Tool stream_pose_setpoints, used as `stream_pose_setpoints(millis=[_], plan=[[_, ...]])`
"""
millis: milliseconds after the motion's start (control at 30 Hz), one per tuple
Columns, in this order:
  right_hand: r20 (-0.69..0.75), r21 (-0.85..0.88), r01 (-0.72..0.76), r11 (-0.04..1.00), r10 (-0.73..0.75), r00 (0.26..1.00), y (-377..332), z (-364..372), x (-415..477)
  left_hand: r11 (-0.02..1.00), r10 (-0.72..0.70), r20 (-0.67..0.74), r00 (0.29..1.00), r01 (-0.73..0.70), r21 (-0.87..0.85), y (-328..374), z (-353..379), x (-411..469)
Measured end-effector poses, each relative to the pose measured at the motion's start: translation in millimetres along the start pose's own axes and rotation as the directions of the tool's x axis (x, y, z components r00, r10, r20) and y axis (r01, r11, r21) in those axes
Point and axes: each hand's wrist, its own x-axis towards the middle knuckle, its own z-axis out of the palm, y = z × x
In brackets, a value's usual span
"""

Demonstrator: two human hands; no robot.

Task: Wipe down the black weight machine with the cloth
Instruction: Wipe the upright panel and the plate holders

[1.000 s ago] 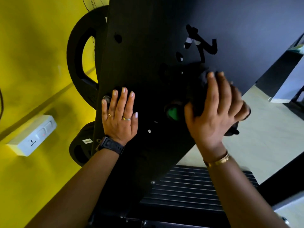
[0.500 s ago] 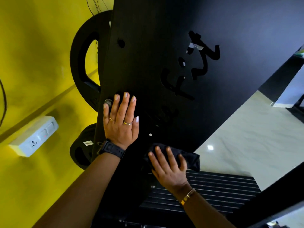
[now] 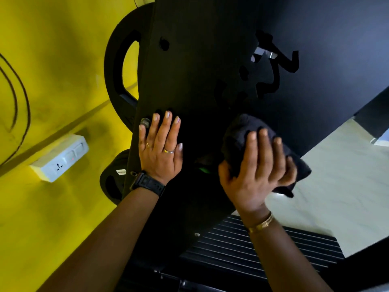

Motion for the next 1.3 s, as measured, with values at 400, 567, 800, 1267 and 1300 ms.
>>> stream_pose_setpoints(millis=[400, 567, 800, 1267, 1300], plan=[[0.474, 0.176, 0.472, 0.864, -0.494, 0.729, -10, -20, -167, 0.958, 0.284, 0.124, 0.951, -0.287, 0.002, -29, -8, -55], [0.308, 0.180, 0.262, 0.948, -0.307, 0.901, -8, -20, -114, 0.942, 0.320, 0.176, 0.931, -0.332, 0.043, -47, -12, -83], [0.086, 0.294, 0.003, 0.956, -0.030, 0.996, -5, -4, -56, 0.926, 0.346, 0.162, 0.924, -0.364, 0.097, -52, -5, -86], [0.398, 0.280, 0.583, 0.763, -0.645, 0.652, -30, 2, -213, 0.921, 0.381, 0.076, 0.921, -0.385, 0.054, -53, 4, -95], [0.416, 0.286, 0.581, 0.762, -0.645, 0.642, -32, -1, -209, 0.924, 0.376, 0.079, 0.923, -0.380, 0.050, -54, 4, -96]])
